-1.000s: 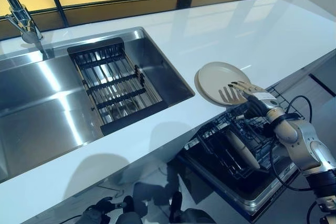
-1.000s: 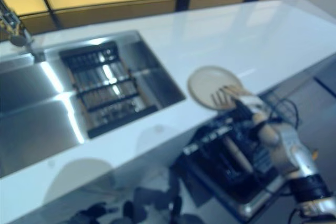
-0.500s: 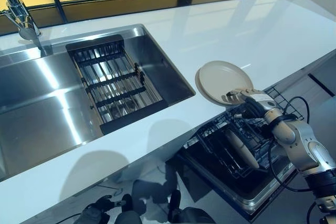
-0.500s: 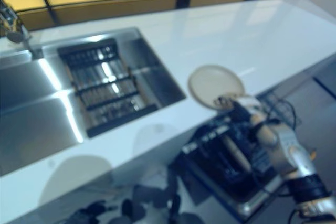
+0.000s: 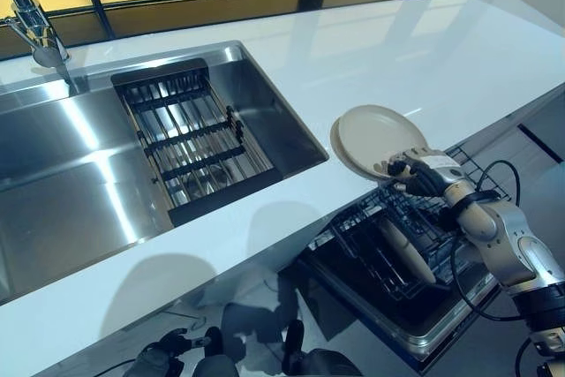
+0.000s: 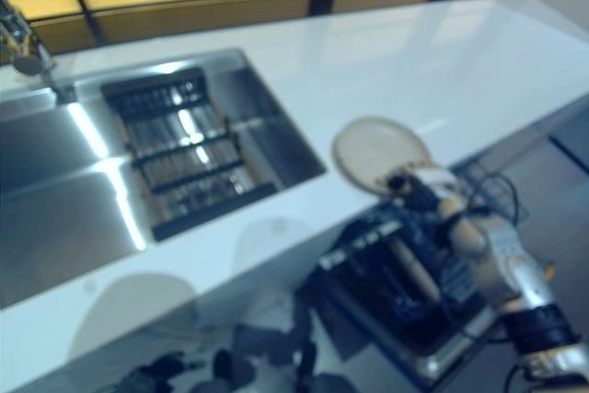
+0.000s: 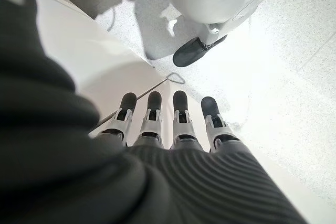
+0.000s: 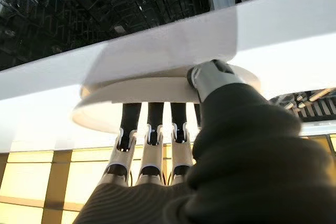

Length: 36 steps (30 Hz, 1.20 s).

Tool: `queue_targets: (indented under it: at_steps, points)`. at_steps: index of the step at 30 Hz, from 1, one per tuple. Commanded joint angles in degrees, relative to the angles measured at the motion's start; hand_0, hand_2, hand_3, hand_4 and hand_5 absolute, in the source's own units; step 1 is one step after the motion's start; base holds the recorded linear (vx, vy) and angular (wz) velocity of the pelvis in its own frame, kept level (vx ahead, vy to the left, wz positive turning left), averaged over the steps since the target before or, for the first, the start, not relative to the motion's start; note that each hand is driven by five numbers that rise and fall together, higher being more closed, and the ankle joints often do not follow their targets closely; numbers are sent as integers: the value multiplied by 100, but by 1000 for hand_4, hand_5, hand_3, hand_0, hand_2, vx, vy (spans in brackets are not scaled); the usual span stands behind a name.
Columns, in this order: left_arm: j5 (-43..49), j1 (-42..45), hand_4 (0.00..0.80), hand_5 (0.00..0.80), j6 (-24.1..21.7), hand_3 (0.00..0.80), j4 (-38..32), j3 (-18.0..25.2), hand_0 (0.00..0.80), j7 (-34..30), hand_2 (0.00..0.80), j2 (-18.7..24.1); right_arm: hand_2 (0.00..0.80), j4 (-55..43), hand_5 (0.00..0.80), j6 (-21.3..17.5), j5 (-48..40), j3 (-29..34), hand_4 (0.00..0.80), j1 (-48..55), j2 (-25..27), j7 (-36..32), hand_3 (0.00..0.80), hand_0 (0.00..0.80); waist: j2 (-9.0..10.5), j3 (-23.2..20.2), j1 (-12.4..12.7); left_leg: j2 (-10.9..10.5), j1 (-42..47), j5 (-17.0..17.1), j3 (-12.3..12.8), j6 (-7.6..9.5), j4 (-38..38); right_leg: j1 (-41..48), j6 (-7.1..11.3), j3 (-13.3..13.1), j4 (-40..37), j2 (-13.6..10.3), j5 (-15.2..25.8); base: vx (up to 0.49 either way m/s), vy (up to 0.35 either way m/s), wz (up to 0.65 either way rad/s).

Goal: Take plates into dishwasher

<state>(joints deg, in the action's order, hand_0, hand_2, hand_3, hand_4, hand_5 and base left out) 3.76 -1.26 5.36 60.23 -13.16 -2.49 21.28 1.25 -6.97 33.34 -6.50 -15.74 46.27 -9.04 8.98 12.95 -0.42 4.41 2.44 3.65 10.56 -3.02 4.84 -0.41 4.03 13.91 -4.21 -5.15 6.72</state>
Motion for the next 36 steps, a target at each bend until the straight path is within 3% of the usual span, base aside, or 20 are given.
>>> queue_targets:
  at_steps: [1, 5, 6, 36]
  points:
    - [281, -220, 0, 0, -42, 0, 79, 12, 0, -10, 0, -15, 605, -58, 605, -112, 79, 99, 605, -355, 299, 81, 605, 605, -205, -118, 265, 233, -67, -203, -108, 166, 16, 27, 469, 56, 1148, -353, -622, 0, 0, 0]
    - [282, -215, 0, 0, -48, 0, 76, 24, 0, 4, 0, -24, 794, -130, 794, -166, 71, 182, 794, -302, 324, 102, 794, 794, -194, -118, 252, 237, -65, -209, -101, 164, 16, 34, 468, 49, 1133, -351, -622, 0, 0, 0]
    - [278, -218, 0, 0, -46, 0, 79, 23, 0, 8, 0, -26, 800, -153, 800, -187, 90, 201, 800, -295, 325, 128, 800, 800, -193, -119, 247, 239, -65, -208, -100, 164, 16, 30, 469, 44, 1133, -350, -621, 0, 0, 0]
    - [264, -171, 0, 0, -205, 0, 285, 73, 0, 92, 0, -118, 800, -1139, 800, -34, 114, 1152, 800, -83, 696, 1032, 800, 800, -186, -244, 95, 229, -30, -258, -26, 145, 16, 86, 438, -57, 885, -274, -629, 0, 0, 0]
